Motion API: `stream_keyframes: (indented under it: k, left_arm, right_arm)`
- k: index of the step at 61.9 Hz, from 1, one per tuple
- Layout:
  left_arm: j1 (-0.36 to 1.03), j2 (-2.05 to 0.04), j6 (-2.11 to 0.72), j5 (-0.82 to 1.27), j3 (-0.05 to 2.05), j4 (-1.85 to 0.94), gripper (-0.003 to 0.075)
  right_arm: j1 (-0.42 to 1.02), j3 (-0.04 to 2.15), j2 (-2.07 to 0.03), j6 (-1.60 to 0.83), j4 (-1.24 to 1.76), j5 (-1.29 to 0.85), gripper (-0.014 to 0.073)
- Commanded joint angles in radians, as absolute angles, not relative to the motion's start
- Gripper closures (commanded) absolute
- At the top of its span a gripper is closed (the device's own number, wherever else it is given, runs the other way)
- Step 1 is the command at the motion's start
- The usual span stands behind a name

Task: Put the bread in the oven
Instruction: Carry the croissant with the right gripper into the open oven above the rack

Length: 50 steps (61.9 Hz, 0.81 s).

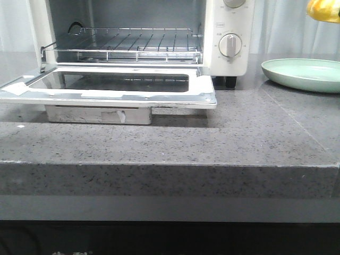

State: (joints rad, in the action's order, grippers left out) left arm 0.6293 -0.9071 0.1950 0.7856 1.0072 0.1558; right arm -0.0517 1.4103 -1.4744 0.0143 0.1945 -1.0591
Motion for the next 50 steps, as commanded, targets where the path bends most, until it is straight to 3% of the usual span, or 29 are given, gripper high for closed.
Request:
stream_keyframes:
  k: [1,23,50]
  left_arm:
    - [0.633,-0.894,0.204,0.716,1.035,0.164,0.0738]
    - [0.633,-0.894,0.204,0.716,1.035,0.164,0.0738]
    - [0.633,-0.894,0.204,0.716,1.035,0.164,0.0738]
  right_arm:
    - [-0.051,1.356,-1.362,0.0,0.248,-1.027,0.0538]
    - [0.204,1.131,-1.169,-0.012,0.269,-1.024,0.0538]
    - [0.6,1.25,-1.292,0.132,0.242,-0.926,0.0538]
